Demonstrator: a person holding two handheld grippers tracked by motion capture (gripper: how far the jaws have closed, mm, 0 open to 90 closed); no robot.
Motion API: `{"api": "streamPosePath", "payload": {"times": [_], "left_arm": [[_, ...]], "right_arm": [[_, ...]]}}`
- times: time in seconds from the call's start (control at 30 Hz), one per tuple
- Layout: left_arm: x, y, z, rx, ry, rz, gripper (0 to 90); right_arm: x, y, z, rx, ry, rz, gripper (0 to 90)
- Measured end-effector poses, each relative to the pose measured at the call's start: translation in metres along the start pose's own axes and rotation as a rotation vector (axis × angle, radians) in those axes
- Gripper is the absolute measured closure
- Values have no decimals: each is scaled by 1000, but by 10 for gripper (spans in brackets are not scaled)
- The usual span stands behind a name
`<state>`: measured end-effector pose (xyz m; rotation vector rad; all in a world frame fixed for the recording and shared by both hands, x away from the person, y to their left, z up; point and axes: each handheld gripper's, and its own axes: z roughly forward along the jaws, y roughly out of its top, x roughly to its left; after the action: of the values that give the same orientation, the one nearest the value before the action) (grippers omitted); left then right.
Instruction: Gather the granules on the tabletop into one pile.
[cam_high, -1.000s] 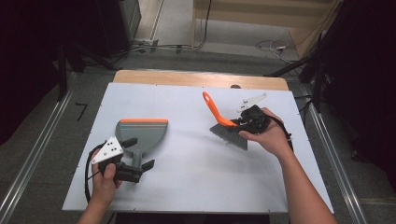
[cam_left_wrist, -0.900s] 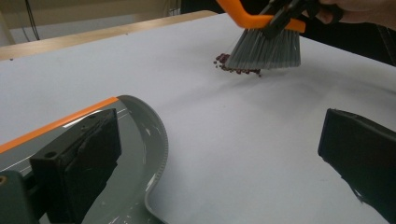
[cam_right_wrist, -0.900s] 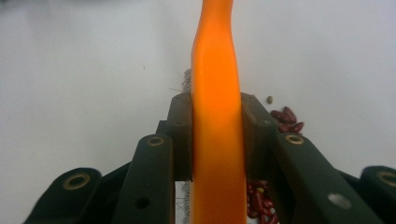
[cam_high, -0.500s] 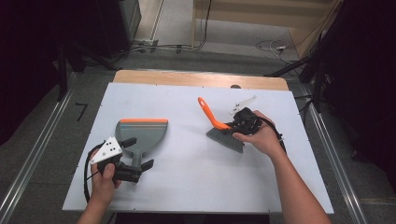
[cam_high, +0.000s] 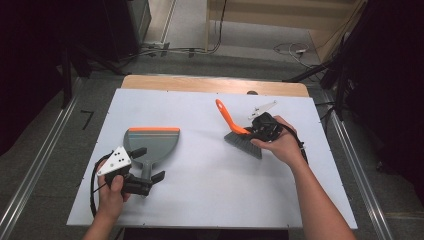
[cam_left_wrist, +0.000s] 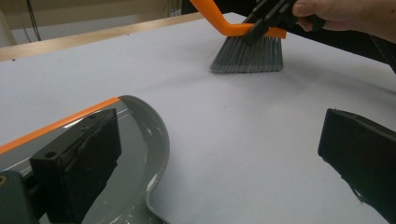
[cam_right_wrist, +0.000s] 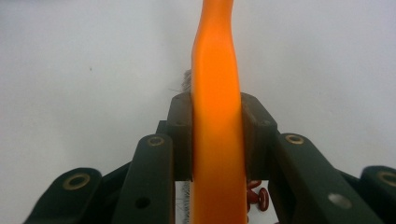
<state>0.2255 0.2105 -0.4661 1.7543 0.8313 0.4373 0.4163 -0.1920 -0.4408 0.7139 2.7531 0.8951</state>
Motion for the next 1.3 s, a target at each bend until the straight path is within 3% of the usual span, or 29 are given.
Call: {"api": "streamPosePath", "payload": {"times": [0.5, 0.8, 0.93, 1.0, 1.07, 1.17, 1.3], "left_arm": [[-1, 0, 0, -2, -1, -1, 0], [0, 0, 0, -2, 0, -1, 0], [0, 0, 0, -3, 0, -1, 0], [0, 0, 0, -3, 0, -2, 0], [0, 0, 0, -2, 0, 0, 0], [-1, 1, 1, -1, -2, 1, 0], [-2, 1, 0, -2, -1, 5, 0]], "right_arm": [[6, 4, -25, -66, -25, 1, 680], [9, 2, -39, -94, -49, 34, 681], [15, 0, -42, -87, 0, 74, 681], [23, -3, -38, -91, 53, 102, 682], [33, -4, -31, -68, 98, 99, 681], [43, -6, -16, -19, 114, 100, 682], [39, -9, -3, 30, 105, 122, 682]]}}
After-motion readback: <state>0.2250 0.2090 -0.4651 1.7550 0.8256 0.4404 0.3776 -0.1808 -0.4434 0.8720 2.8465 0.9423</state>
